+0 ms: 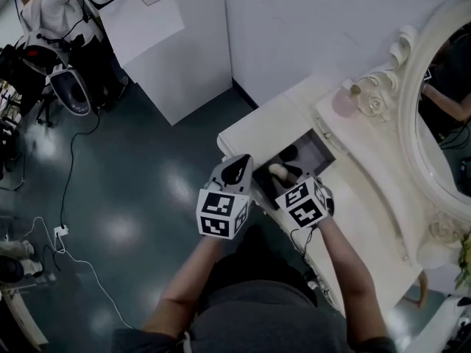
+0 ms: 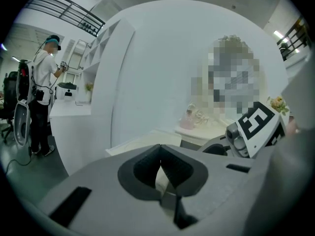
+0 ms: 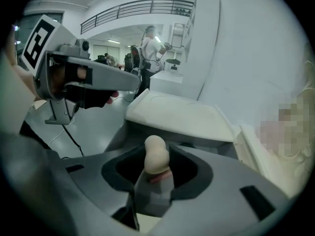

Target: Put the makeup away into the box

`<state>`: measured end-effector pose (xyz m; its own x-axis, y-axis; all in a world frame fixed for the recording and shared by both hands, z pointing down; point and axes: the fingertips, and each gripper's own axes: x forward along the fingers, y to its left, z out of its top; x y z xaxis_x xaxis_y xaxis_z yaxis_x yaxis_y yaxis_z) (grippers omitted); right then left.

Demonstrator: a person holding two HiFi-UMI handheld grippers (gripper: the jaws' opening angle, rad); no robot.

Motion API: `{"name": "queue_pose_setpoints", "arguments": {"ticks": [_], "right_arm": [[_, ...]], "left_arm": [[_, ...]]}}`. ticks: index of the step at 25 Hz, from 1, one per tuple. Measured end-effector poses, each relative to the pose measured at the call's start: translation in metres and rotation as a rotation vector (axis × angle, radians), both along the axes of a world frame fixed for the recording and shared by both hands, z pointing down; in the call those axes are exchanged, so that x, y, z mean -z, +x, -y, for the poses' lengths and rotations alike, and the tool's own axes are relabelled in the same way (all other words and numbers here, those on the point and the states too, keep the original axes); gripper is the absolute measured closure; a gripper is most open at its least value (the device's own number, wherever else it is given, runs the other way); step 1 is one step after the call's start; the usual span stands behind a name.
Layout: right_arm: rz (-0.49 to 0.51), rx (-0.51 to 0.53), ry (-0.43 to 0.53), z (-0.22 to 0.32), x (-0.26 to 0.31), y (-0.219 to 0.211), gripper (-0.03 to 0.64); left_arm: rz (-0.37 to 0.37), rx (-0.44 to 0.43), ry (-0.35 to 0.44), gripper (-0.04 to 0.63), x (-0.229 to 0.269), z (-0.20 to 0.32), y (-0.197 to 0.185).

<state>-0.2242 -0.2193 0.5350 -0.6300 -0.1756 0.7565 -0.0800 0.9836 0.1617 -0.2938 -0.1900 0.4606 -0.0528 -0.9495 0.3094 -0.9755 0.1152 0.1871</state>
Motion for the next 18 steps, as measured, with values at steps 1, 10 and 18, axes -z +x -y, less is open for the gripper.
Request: {"name": "queue_pose_setpoints", "arguments": {"ticks": [1, 10, 18], "right_arm": [[-0.009, 0.012, -0.003, -0.003, -0.003, -0.001, 0.460], [-0.140, 0.081, 0.032, -0.011, -0.020, -0.001, 0.460], [-0.233, 0.115, 0.071, -0.015, -0.031, 0.001, 0.447]], "left_arm": [[0.000, 0.006, 0.000, 0.591, 0.000, -0.001, -0.002], [-0.001, 0.042, -0.003, 0.591, -0.002, -0.012, -0.010], [-0.005, 0.052, -0.006, 0.591, -0.002, -0.015, -0.013]]}}
